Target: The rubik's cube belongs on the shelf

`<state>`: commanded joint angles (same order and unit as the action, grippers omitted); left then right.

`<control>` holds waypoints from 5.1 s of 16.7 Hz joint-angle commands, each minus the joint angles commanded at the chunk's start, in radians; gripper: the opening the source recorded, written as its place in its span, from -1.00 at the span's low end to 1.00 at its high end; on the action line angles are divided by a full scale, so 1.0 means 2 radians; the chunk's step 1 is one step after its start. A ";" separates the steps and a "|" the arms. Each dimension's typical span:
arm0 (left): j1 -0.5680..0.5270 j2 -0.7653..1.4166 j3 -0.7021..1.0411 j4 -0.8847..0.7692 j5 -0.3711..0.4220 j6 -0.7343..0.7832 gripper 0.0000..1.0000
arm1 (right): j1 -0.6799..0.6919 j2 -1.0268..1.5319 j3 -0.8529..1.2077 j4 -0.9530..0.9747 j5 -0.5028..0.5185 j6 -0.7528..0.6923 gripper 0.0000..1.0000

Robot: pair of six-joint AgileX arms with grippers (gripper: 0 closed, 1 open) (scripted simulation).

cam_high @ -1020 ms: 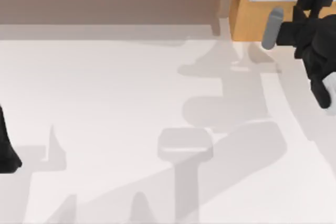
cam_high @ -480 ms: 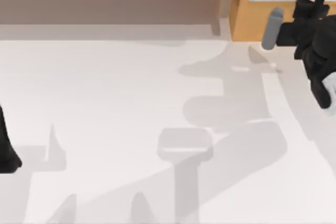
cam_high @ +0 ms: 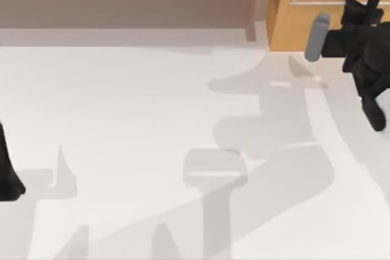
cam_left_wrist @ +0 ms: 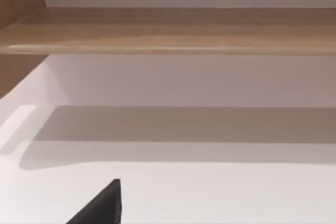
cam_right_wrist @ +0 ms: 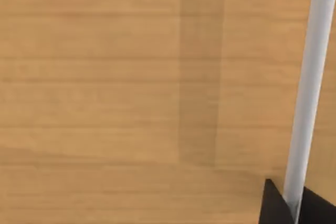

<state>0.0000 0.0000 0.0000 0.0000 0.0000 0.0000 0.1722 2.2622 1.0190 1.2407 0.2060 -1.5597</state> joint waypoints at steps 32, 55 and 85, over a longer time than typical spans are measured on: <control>0.000 0.000 0.000 0.000 0.000 0.000 1.00 | 0.068 -0.125 -0.353 0.218 0.068 0.004 -1.00; 0.000 0.000 0.000 0.000 0.000 0.000 1.00 | 0.075 -0.132 -0.373 0.234 0.074 0.005 1.00; 0.000 0.000 0.000 0.000 0.000 0.000 1.00 | 0.170 -0.308 -0.140 0.007 -0.040 0.277 1.00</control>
<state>0.0000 0.0000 0.0000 0.0000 0.0000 0.0000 0.5112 1.6458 0.7397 1.2549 0.1269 -1.0064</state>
